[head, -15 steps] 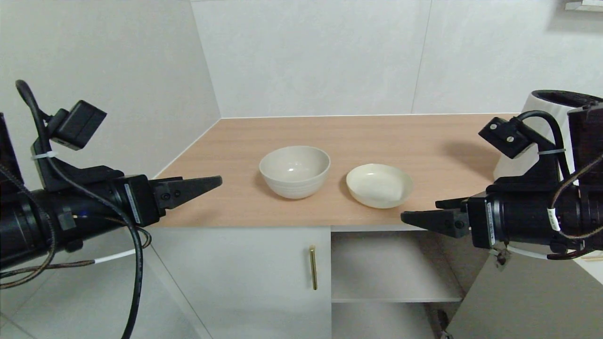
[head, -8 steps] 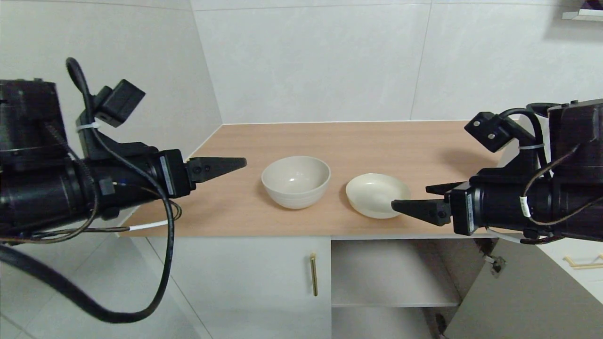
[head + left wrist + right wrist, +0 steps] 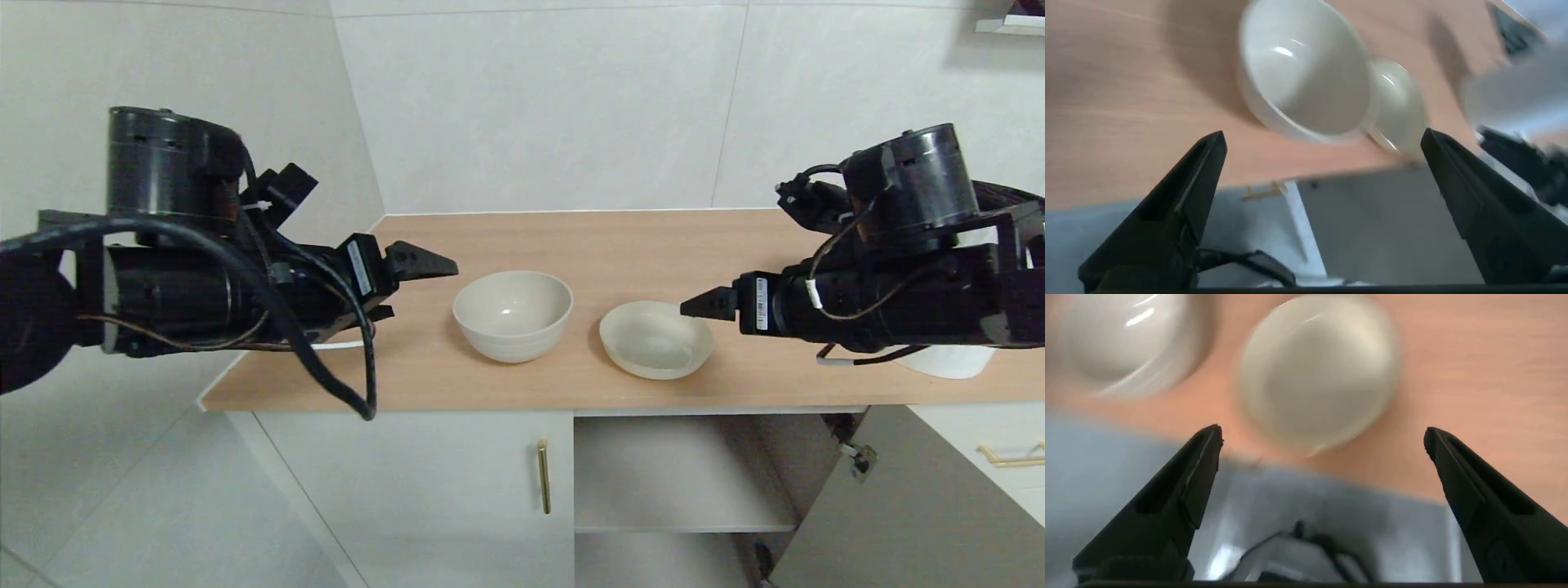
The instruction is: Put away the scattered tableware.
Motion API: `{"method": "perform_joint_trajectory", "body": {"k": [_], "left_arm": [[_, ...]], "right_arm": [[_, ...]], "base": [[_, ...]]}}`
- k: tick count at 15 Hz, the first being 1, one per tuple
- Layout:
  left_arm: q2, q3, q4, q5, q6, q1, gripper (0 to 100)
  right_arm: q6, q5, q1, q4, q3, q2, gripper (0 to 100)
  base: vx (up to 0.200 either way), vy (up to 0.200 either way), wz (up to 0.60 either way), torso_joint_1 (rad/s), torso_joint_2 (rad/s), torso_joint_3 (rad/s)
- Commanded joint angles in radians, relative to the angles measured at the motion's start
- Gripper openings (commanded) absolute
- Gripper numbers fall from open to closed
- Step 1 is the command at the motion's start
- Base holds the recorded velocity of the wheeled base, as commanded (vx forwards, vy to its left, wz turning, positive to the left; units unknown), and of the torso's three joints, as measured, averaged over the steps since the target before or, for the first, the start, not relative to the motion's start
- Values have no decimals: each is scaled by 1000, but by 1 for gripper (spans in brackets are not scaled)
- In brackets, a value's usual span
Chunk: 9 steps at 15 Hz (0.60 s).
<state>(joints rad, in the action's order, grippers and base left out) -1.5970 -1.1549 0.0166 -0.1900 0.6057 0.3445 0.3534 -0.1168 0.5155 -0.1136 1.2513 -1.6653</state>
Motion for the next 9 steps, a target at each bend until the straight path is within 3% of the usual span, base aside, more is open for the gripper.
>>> {"method": "perform_joint_trajectory", "body": {"k": [1, 2, 4, 9], "left_arm": [[-127, -55, 6, 101, 63, 42, 100], [-156, -68, 14, 127, 91, 51, 100], [-207, -77, 37, 153, 112, 62, 100], [-262, -85, 65, 182, 120, 65, 100]], "right_arm": [[12, -83, 1, 0, 46, -113, 100], [16, -92, 3, 14, 46, -129, 100], [24, -96, 3, 42, 43, -148, 100], [27, -96, 3, 43, 43, -149, 100]], "base": [[0, 0, 0, 0, 0, 0], [0, 0, 0, 0, 0, 0], [0, 0, 0, 0, 0, 0], [0, 0, 0, 0, 0, 0]]}}
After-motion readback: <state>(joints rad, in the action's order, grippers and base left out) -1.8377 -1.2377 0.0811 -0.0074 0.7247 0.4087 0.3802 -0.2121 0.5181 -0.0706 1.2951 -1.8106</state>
